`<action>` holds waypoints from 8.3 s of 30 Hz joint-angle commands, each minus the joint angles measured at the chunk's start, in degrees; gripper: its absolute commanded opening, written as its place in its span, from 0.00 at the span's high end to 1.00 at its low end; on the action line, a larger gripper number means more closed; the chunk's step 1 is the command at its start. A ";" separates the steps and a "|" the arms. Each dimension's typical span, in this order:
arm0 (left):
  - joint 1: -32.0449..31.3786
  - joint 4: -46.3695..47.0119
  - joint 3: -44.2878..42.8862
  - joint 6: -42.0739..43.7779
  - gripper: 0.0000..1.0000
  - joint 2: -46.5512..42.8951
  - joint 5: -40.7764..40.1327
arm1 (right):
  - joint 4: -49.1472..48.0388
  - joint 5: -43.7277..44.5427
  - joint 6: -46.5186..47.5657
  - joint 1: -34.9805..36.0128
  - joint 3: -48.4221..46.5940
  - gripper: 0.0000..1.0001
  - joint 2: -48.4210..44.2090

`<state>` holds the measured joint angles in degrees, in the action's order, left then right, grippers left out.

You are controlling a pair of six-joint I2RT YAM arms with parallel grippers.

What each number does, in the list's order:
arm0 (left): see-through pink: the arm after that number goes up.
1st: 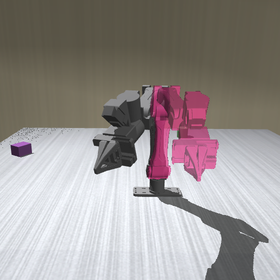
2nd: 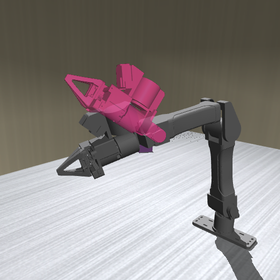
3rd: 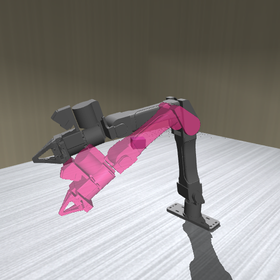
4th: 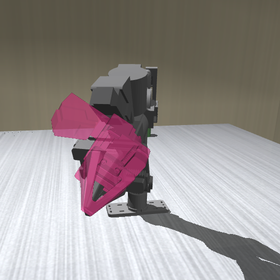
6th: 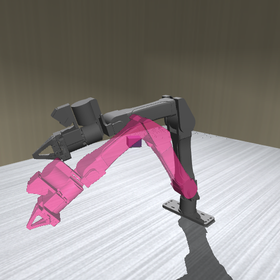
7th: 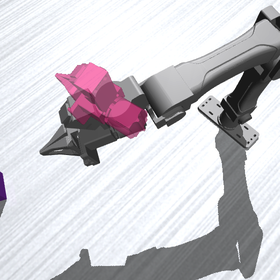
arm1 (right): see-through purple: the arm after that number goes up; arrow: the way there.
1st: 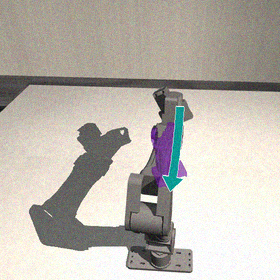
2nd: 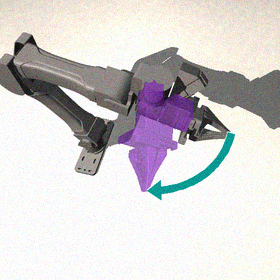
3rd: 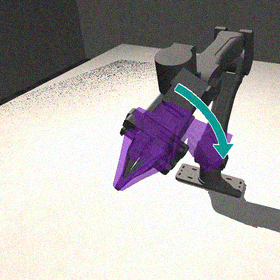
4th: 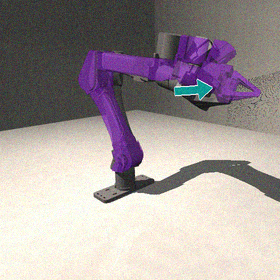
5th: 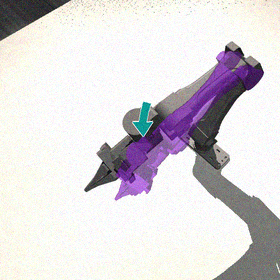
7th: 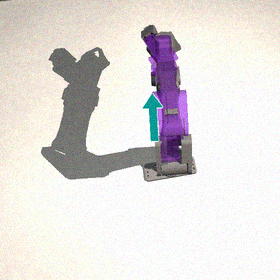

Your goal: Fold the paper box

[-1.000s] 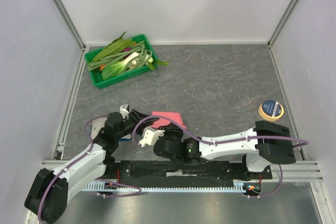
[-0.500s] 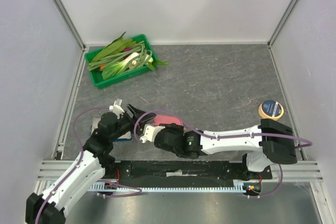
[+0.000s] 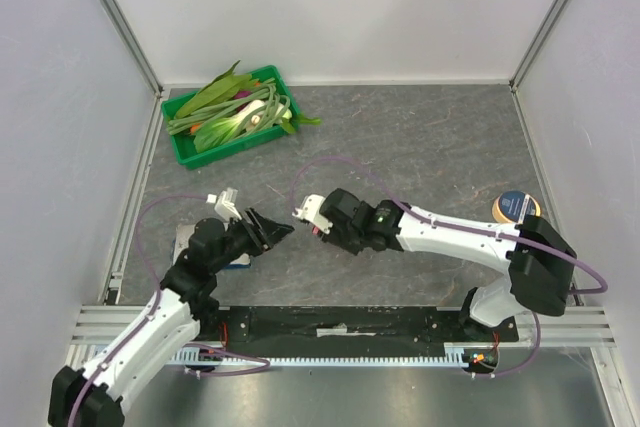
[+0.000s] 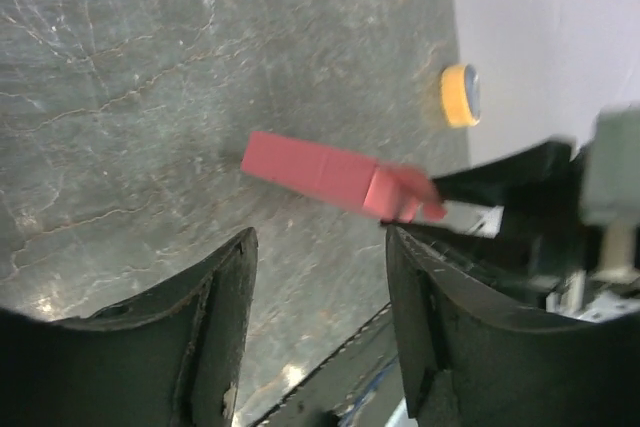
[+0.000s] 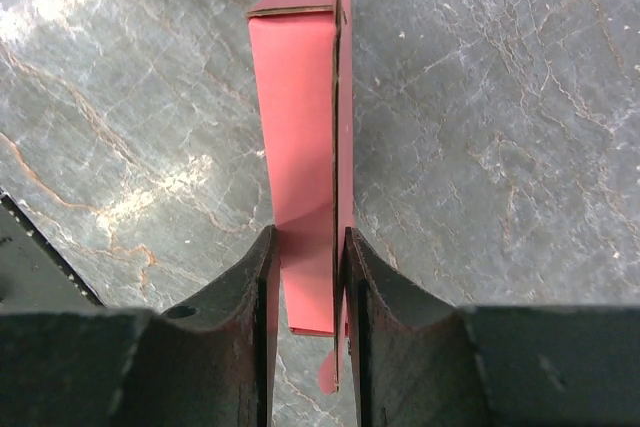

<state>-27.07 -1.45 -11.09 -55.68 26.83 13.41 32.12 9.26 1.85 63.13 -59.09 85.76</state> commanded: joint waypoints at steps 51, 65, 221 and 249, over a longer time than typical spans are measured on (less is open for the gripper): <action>-3.17 21.05 -16.15 50.40 0.53 37.42 14.10 | 8.66 -20.59 6.77 -15.15 -8.76 1.00 11.72; -2.46 18.94 -18.09 54.80 0.53 42.16 14.98 | 8.66 -20.77 6.77 -15.15 -8.76 1.00 11.89; -8.70 17.01 -10.00 25.80 0.78 26.34 -10.60 | -0.92 -0.91 -7.56 -5.57 -6.83 0.67 6.62; -3.79 17.27 -21.51 51.37 0.53 41.54 14.17 | 6.11 -31.58 6.15 -20.07 -11.40 1.00 14.70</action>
<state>-32.40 15.94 -29.95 -10.41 65.23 19.79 34.68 -18.22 5.61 43.68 -69.84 97.47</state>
